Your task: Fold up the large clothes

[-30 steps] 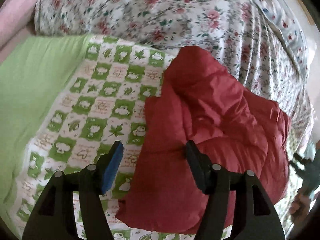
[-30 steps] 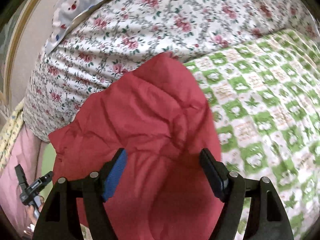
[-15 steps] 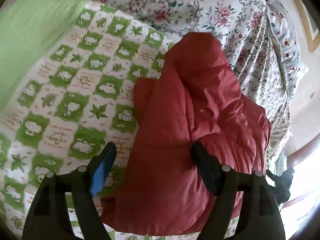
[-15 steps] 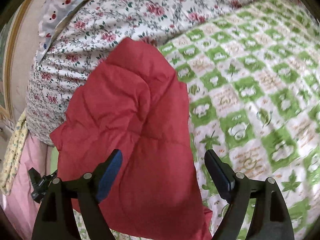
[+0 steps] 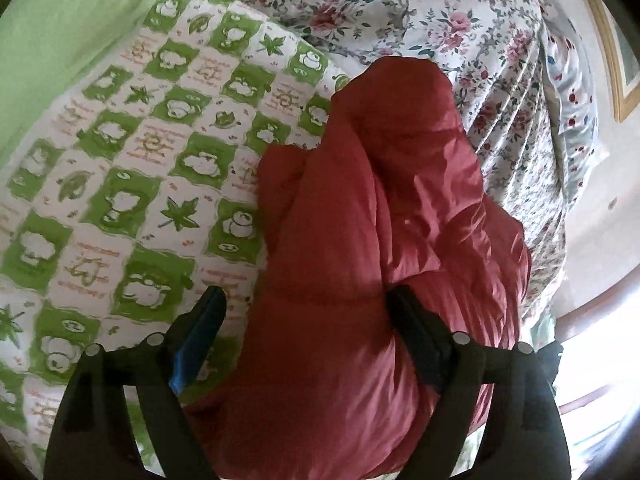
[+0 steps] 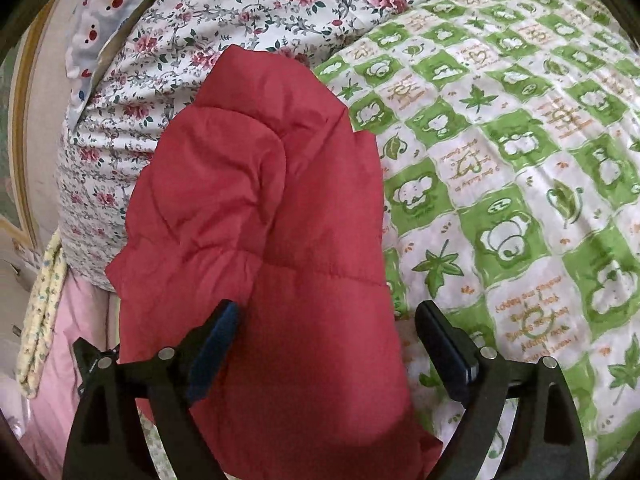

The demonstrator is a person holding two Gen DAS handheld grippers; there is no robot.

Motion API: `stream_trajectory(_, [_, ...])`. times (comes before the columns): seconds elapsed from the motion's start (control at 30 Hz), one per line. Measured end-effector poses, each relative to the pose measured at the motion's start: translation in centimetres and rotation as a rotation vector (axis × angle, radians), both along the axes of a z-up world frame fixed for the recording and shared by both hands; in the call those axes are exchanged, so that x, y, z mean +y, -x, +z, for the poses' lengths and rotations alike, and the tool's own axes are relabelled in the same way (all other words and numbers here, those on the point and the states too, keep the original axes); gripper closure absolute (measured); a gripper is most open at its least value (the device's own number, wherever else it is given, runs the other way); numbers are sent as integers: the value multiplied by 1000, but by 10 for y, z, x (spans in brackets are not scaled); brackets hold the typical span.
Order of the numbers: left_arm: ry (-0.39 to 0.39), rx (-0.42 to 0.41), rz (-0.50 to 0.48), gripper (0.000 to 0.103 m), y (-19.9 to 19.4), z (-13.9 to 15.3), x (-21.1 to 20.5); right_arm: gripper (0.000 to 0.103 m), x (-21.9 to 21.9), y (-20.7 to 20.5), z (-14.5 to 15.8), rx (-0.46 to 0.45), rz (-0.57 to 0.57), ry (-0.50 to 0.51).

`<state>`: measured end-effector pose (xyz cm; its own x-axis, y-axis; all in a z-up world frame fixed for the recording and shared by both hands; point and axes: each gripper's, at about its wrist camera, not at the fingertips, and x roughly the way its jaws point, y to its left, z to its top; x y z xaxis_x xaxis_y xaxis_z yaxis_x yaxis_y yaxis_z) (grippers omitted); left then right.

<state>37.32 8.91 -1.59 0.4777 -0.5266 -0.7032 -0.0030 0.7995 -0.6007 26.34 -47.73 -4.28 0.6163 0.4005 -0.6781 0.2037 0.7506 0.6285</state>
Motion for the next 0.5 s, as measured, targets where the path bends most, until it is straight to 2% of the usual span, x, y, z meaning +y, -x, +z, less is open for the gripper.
stream_trajectory(0.13, [64, 30, 4, 9, -6, -12, 0, 8, 1, -5, -3, -7, 19, -30])
stream_trajectory(0.2, [90, 59, 16, 0, -10, -22, 0, 8, 4, -8, -4, -12, 33, -37])
stream_trajectory(0.27, [130, 78, 18, 0, -12, -29, -1, 8, 7, -11, -5, -14, 48, -46])
stream_trajectory(0.37, [133, 64, 7, 0, -11, -31, -6, 12, 14, -17, -7, -15, 80, -62])
stream_trajectory(0.43, [136, 33, -30, 18, -9, -27, -14, 17, 17, -20, -6, -12, 94, -59])
stream_trajectory(0.5, [118, 8, -46, 35, -5, -21, -20, 29, 17, -19, -5, -14, 96, -67])
